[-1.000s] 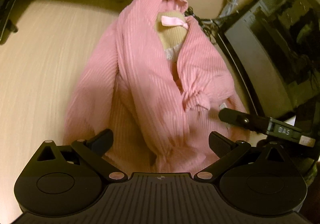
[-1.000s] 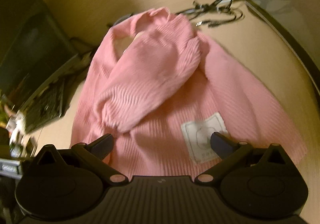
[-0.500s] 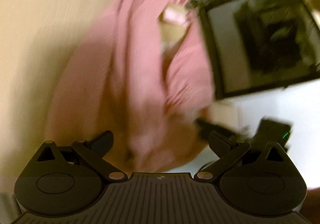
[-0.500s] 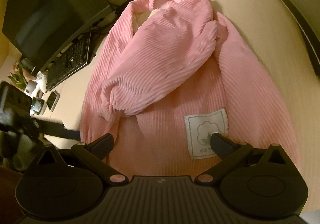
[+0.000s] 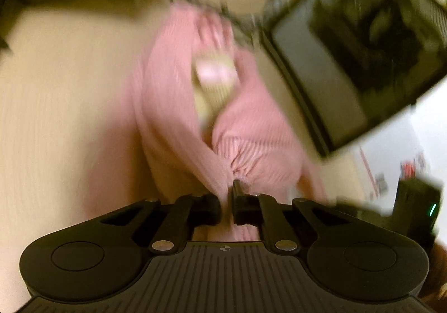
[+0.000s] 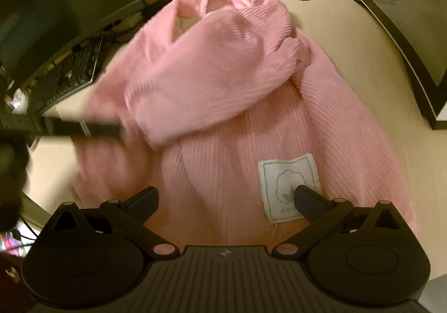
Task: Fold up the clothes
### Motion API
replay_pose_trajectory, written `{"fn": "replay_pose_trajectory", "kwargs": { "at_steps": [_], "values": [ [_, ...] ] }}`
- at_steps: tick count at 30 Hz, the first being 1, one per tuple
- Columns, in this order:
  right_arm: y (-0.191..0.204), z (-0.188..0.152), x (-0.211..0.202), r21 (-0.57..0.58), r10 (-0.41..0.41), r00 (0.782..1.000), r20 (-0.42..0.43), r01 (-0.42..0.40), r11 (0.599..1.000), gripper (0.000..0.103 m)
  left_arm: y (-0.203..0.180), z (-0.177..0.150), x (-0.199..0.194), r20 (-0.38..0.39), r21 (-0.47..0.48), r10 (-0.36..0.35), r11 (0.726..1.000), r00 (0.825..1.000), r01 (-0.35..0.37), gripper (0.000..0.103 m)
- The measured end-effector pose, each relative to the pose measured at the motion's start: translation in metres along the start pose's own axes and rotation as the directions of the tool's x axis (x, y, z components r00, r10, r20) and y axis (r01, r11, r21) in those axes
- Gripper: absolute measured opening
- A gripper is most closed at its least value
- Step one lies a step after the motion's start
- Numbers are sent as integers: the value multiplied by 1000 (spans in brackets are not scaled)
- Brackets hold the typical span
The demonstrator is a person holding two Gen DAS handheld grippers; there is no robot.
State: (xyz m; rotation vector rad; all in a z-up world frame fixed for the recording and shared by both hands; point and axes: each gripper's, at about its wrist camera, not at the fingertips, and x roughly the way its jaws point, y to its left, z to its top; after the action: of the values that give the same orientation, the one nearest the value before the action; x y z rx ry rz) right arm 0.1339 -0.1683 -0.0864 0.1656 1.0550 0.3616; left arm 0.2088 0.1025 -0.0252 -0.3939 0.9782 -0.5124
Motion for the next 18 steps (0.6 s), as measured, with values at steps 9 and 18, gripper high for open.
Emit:
{"fn": "replay_pose_trajectory", "kwargs": {
  "at_steps": [9, 18],
  "values": [
    [19, 5, 10, 14, -47, 999, 12, 47, 999, 103, 138, 103, -111, 349, -230, 321, 940, 880, -252, 7],
    [131, 31, -6, -487, -178, 918, 356, 344, 803, 103, 186, 74, -111, 266, -246, 288, 943, 920, -224, 77]
  ]
}}
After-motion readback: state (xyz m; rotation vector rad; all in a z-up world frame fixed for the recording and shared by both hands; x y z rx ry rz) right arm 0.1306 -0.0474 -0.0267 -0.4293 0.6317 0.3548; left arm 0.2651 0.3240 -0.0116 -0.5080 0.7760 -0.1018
